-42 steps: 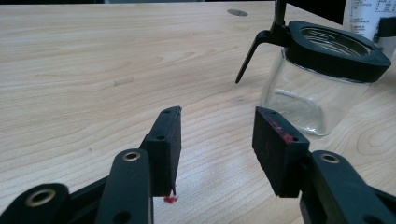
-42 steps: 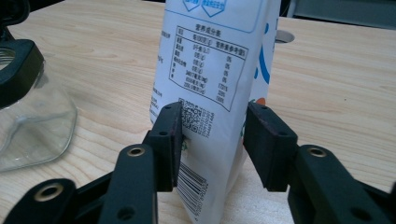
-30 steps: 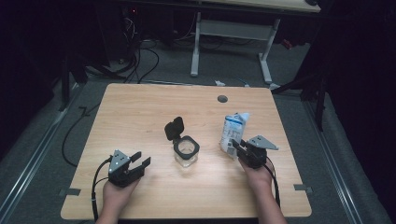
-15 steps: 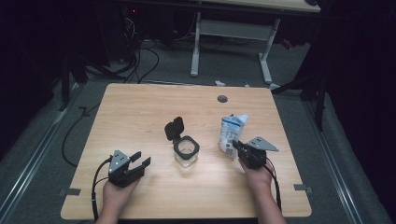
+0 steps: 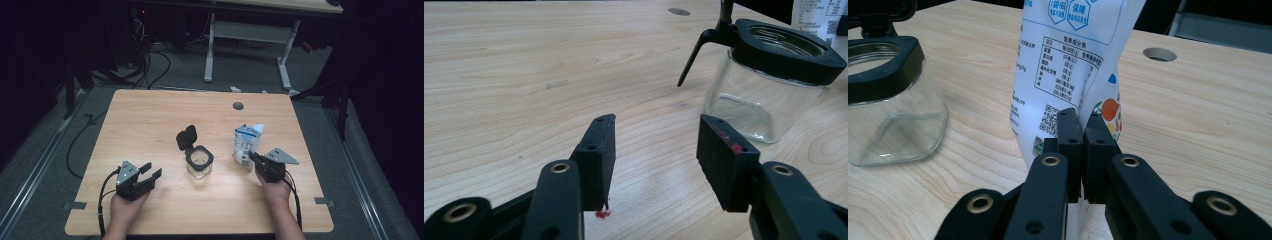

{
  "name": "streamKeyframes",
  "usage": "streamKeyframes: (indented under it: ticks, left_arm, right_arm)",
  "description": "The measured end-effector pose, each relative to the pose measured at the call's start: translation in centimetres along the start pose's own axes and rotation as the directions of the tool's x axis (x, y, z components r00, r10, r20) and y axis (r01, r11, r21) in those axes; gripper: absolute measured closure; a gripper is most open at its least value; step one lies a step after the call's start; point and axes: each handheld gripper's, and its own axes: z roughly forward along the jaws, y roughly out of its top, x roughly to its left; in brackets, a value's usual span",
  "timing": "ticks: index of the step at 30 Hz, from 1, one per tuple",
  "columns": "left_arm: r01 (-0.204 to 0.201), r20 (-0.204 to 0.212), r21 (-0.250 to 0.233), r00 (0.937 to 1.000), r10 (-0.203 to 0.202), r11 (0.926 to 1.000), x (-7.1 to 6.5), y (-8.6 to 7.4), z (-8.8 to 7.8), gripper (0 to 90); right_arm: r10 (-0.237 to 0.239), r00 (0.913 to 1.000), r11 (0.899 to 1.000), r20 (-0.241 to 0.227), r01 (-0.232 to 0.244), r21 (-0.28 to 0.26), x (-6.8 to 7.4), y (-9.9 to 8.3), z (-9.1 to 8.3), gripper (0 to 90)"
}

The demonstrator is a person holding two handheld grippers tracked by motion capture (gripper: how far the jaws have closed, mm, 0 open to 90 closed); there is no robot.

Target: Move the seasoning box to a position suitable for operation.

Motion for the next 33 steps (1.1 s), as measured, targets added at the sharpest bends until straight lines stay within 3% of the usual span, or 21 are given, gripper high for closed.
streamKeyframes:
  ticks: [8, 19, 24, 28, 29, 31, 33]
  left_arm:
    - [-0.005, 0.0, 0.004, 1.0, 0.005, 1.0, -0.1, -0.1, 0.1, 49.5]
    - [-0.003, -0.001, -0.011, 1.0, 0.003, 0.9999, 0.1, 0.0, -0.1, 49.2]
    - [-0.011, 0.006, -0.017, 0.9999, 0.011, 0.9998, 0.0, 0.1, -0.2, 48.5]
    - [-0.029, 0.037, -0.021, 0.9989, 0.029, 0.9994, -0.2, 0.6, 0.0, 46.3]
    - [-0.045, 0.063, -0.009, 0.997, 0.045, 0.999, -0.3, 1.0, 0.2, 45.5]
    - [-0.082, 0.07, 0.008, 0.9942, 0.082, 0.9966, -0.5, 0.7, 0.2, 45.2]
    - [-0.084, 0.087, -0.003, 0.9927, 0.084, 0.9965, -0.7, 0.1, 0.2, 45.2]
  right_arm:
    - [0.036, 0.9994, 0.999, 0.003, -0.036, 0.002, 0.1, 0.0, -0.1, 88.3]
    - [-0.029, 0.9993, 1.0, 0.024, 0.029, 0.01, 0.9, 0.2, -0.7, 89.2]
    - [-0.017, 0.9994, 1.0, 0.031, 0.017, 0.01, 0.8, 0.2, -0.7, 89.6]
    - [0.008, 1.0, 1.0, 0.006, -0.008, 0.006, 0.5, 0.3, -0.7, 89.8]
    - [0.028, 0.9996, 1.0, -0.006, -0.028, 0.002, 0.4, 0.3, -0.7, 89.9]
    - [0.023, 0.9997, 1.0, -0.01, -0.023, 0.005, 0.4, 0.4, -0.7, 89.8]
    - [0.028, 0.9994, 1.0, -0.02, -0.027, 0.01, 0.4, 0.5, -0.8, 89.8]
